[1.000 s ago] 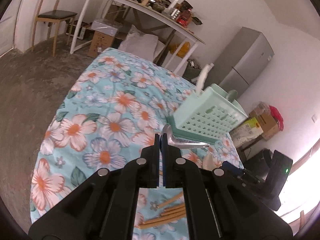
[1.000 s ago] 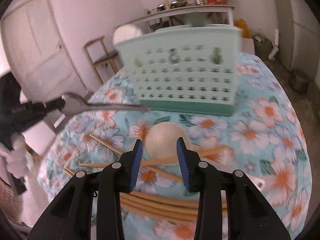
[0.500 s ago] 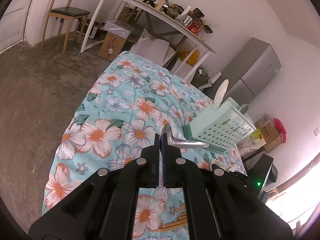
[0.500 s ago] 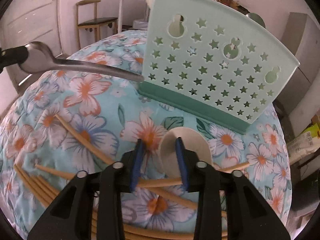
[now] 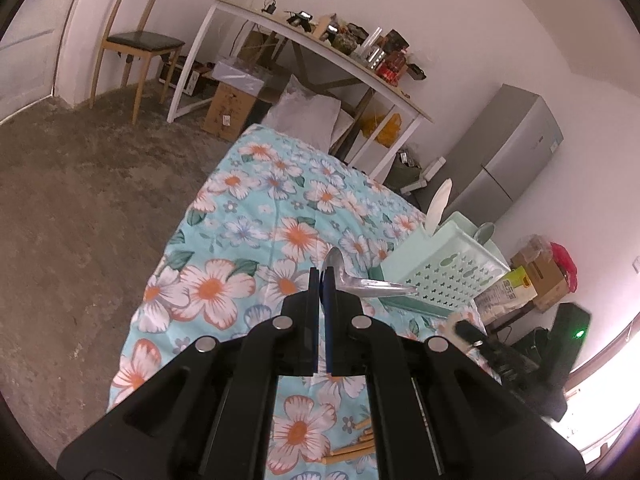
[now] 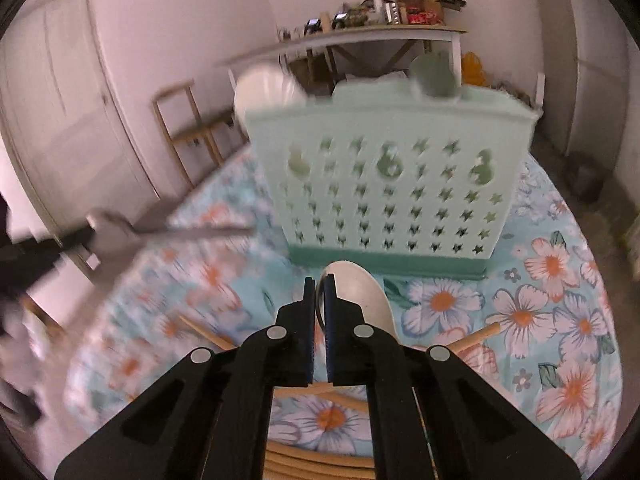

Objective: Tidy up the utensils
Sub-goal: 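Carry the ladle with the right tool while the left tool carries the spoon toward the holder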

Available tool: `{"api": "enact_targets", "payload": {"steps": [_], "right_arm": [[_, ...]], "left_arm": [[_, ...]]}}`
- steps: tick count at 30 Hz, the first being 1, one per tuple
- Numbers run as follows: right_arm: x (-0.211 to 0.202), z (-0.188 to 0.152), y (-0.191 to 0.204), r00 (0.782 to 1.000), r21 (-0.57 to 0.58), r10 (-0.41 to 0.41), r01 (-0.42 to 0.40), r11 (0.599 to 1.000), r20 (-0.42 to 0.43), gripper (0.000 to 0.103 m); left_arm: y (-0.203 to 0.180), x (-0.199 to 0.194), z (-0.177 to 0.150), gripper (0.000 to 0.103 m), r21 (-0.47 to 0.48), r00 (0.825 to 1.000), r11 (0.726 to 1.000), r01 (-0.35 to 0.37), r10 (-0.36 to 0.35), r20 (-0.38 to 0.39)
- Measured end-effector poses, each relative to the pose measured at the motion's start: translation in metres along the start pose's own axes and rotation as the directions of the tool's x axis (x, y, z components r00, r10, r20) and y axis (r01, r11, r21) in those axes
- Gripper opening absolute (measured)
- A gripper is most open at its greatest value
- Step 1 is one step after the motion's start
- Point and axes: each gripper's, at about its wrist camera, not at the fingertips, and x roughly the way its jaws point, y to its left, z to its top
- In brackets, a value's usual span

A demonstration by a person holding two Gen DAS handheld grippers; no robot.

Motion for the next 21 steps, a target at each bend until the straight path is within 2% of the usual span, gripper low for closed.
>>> {"api": "enact_targets", "payload": {"steps": [4,6,11,15,21], "right_arm": [[-0.030,0.018,-0.023,0.987,0.117,0.142,-0.151,0.982,0.081,0.004],[-0.042,0.025,-0.033,0.970,0.155,0.207,-0.225,0.962,0.124,0.004],[-0.062,0.042,-0.054,0.924,0.224,0.311,-0.359,0.906,0.223,0.004],[-0.085,0.050,-0.064,0.900,0.215,0.324,-0.392,0.895,0.291,0.004],[-0.109,0.056,-0.073,0.881,0.184,0.319,-0.399,0.899,0.349,0.004]], "left_arm": [[-0.006,-0.011,0.004,0.001,0.014,1.000,1.000,-0.003,0.002,0.029],[-0.011,-0.016,0.006,0.001,0.025,0.999,1.000,0.002,-0.003,0.042],[-0.038,-0.030,0.020,0.001,0.093,0.994,0.996,0.014,-0.024,0.106],[-0.068,-0.041,0.033,0.001,0.177,0.984,0.984,0.014,-0.045,0.175],[-0.122,-0.040,0.048,0.001,0.345,0.963,0.935,-0.079,-0.018,0.268]]}}
